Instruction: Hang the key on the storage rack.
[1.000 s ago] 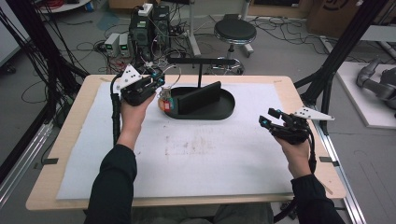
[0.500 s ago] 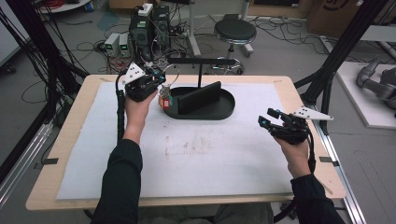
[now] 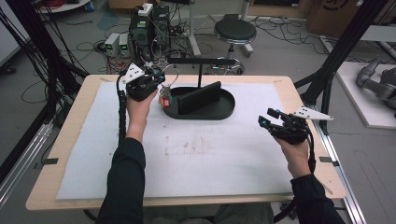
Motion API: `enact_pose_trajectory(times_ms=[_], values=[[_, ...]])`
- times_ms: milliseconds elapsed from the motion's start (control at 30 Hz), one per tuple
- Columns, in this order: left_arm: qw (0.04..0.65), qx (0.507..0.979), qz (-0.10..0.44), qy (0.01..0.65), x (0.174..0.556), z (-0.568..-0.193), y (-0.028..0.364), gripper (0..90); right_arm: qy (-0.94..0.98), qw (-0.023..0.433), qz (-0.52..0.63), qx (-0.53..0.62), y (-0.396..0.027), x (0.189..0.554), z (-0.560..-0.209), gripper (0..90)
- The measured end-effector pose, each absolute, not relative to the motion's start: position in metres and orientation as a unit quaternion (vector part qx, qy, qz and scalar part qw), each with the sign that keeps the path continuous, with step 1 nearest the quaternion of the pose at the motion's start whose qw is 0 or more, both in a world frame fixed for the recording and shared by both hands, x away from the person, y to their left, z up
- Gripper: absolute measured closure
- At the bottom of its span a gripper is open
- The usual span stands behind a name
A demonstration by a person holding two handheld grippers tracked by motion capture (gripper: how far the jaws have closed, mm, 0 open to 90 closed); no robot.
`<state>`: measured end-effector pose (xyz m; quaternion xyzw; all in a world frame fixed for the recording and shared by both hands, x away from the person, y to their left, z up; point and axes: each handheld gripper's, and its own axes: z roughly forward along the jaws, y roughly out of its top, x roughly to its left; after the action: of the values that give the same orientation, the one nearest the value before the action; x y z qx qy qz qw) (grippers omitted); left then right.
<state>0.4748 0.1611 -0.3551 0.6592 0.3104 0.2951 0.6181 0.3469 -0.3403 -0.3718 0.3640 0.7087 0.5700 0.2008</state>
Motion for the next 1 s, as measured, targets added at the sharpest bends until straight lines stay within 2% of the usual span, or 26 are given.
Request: enact_pose_trajectory(times_ms=[467, 733, 800, 1000], values=[[0.618, 0.65, 0.291, 0.333, 0.483, -0.364, 0.159, 85.7, 0.711, 0.196, 0.57, 0.363, -0.34, 0.349, -0.374, 39.6], [0.603, 0.652, 0.298, 0.35, 0.484, -0.366, 0.162, 82.4, 0.711, 0.194, 0.571, 0.361, -0.337, 0.354, -0.376, 39.6], [0.605, 0.649, 0.296, 0.354, 0.484, -0.366, 0.163, 79.5, 0.712, 0.193, 0.571, 0.36, -0.336, 0.355, -0.376, 39.6], [0.598, 0.646, 0.29, 0.375, 0.48, -0.362, 0.169, 59.9, 0.715, 0.194, 0.567, 0.359, -0.334, 0.356, -0.377, 39.8]])
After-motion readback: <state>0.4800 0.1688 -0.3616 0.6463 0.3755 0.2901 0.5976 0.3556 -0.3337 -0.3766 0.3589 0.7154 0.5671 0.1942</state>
